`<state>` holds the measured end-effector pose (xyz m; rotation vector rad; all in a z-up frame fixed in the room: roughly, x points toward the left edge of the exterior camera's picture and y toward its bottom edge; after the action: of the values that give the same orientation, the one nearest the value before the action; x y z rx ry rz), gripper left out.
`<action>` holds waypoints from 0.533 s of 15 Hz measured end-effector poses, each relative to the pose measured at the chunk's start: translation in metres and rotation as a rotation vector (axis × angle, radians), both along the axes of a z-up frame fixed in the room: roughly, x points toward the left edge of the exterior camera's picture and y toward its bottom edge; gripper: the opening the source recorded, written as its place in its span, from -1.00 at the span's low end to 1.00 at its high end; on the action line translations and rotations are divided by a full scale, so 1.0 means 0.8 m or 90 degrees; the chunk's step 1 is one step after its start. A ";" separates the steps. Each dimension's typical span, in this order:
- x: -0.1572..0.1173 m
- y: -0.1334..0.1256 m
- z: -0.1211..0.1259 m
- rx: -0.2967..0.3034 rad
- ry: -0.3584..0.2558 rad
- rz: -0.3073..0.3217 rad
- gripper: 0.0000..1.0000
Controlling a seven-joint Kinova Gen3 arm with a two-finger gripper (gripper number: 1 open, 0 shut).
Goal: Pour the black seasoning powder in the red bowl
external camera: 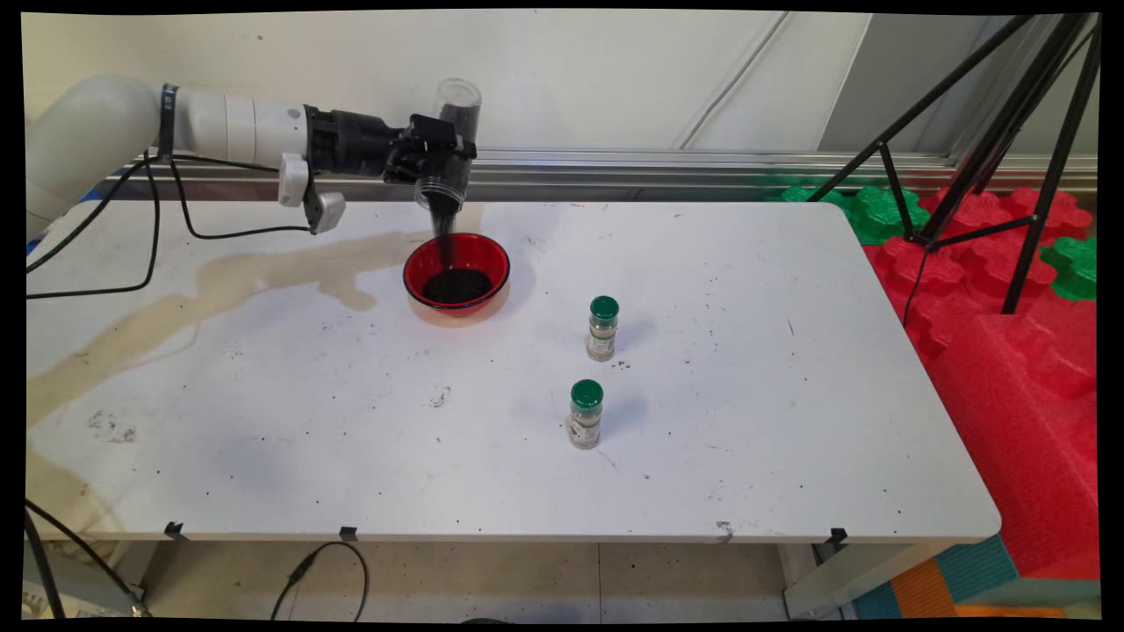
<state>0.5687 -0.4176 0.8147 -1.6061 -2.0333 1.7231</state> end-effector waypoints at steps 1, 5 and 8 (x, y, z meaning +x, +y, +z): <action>0.000 0.000 0.000 0.001 0.001 0.000 -1.00; -0.001 0.002 0.000 0.012 0.015 0.007 -1.00; -0.001 0.005 -0.001 0.034 0.039 0.022 -1.00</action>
<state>0.5679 -0.4140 0.8141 -1.4924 -2.0730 1.6908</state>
